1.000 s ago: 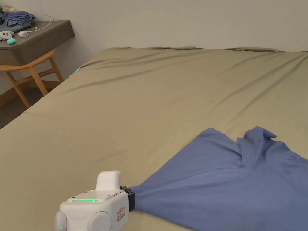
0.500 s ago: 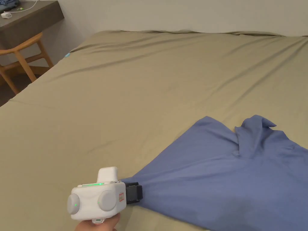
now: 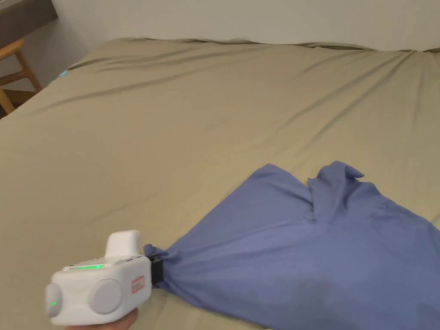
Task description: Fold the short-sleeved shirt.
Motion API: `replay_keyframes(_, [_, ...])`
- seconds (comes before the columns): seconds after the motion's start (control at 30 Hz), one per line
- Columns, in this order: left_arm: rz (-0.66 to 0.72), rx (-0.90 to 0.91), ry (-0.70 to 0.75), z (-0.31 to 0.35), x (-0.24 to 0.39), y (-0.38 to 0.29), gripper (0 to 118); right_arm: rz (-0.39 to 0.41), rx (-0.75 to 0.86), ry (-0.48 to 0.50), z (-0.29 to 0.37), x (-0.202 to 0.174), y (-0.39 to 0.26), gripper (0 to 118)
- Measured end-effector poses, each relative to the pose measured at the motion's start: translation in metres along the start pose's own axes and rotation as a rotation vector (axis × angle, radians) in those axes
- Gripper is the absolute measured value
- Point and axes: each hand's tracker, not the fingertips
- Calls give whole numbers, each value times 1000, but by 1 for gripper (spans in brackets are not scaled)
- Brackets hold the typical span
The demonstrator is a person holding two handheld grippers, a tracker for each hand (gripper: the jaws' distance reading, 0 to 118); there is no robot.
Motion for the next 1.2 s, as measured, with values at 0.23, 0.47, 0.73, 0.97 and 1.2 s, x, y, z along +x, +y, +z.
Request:
replay_keyframes(0.23, [114, 0, -158, 23, 1, 10, 7, 88, -24, 56, -47, 19, 33, 8])
replay_keyframes(0.47, [76, 4, -192, 32, 19, 23, 7, 226, -99, 53, -197, 55, 92, 118])
replay_keyframes(0.73, [60, -24, -172, 26, 37, 25, 7, 343, -388, -167, -322, 105, 90, 118])
replay_keyframes(0.97, [45, -42, -168, 20, 42, 26, 7, 302, -445, -219, -333, 110, 77, 118])
replay_keyframes(1.2, [43, -56, -175, 17, 45, 25, 7, 342, -485, -220, -336, 104, 73, 97])
